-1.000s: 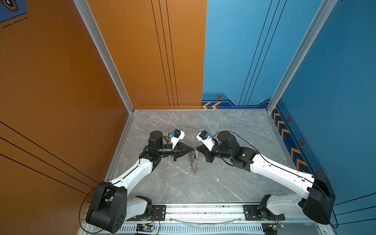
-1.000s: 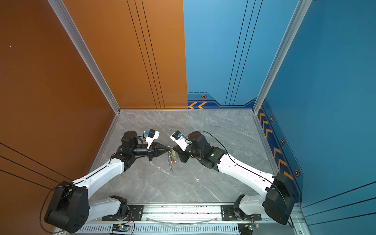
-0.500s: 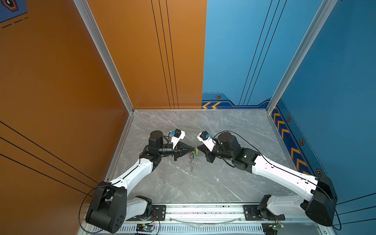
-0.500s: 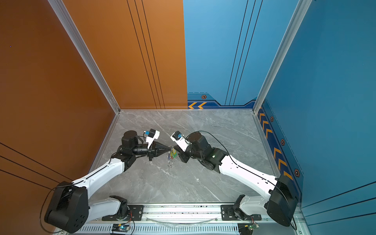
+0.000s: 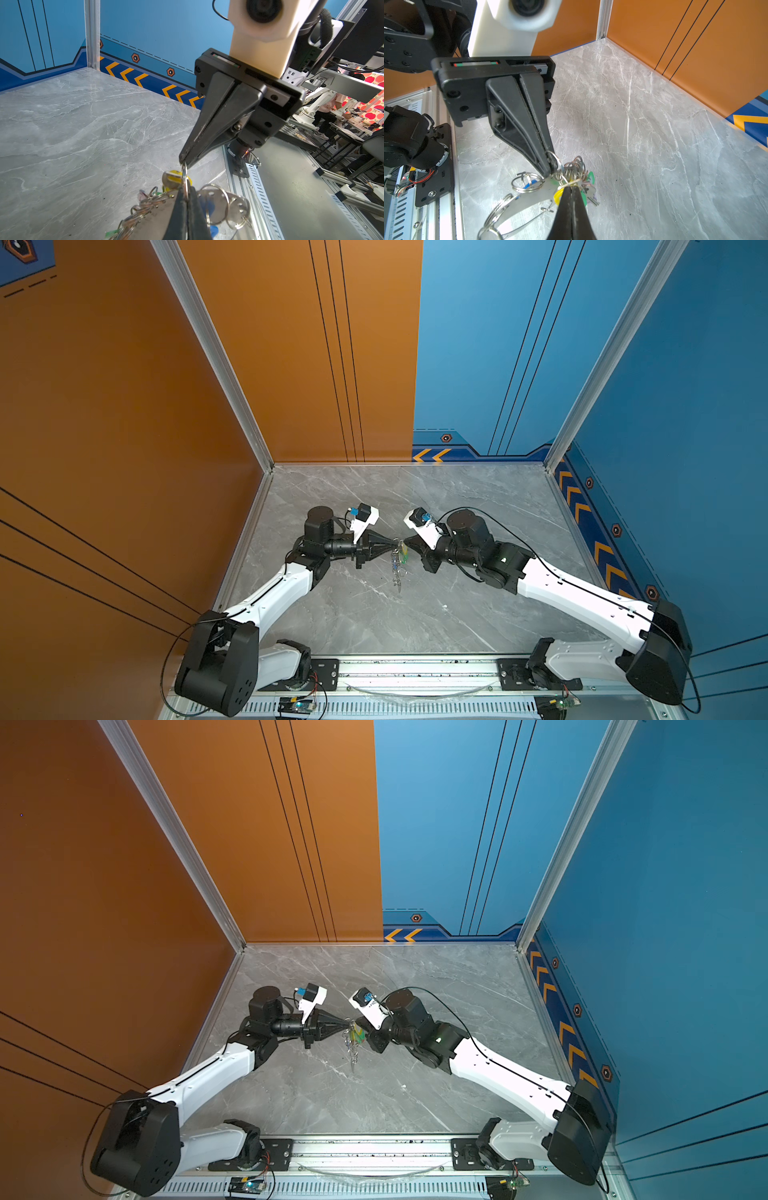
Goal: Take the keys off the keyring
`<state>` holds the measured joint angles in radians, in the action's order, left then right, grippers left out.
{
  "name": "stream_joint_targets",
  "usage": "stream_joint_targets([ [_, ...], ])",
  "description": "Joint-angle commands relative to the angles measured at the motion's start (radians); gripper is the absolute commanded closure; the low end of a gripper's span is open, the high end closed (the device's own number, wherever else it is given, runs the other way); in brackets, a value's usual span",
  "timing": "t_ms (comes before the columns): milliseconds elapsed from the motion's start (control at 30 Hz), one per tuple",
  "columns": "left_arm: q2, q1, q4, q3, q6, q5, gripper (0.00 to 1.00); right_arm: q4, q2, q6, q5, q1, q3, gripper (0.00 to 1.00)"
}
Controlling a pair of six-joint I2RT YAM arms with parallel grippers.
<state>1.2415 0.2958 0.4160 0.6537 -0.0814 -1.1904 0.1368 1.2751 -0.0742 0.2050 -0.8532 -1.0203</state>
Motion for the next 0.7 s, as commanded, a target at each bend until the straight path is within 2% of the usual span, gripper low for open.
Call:
stream_joint_targets([
  [0, -0.003, 0.006, 0.014, 0.035, -0.021, -0.061, 1.00, 0.003, -0.031, 0.011, -0.021, -0.004, -0.032, 1.00],
  [100, 0.002, 0.006, 0.042, 0.041, -0.049, -0.077, 1.00, 0.004, -0.036, 0.003, -0.048, -0.022, -0.016, 1.00],
  [333, 0.018, -0.008, 0.226, 0.034, -0.204, -0.079, 1.00, -0.031, -0.056, -0.005, -0.106, -0.050, 0.035, 1.00],
  [533, 0.051, -0.042, 0.485, -0.007, -0.390, -0.040, 1.00, -0.051, -0.065, 0.058, -0.035, -0.070, 0.040, 1.00],
  [667, 0.074, -0.045, 0.557, -0.009, -0.434, -0.032, 1.00, -0.084, -0.073, 0.111, 0.032, -0.073, 0.040, 1.00],
])
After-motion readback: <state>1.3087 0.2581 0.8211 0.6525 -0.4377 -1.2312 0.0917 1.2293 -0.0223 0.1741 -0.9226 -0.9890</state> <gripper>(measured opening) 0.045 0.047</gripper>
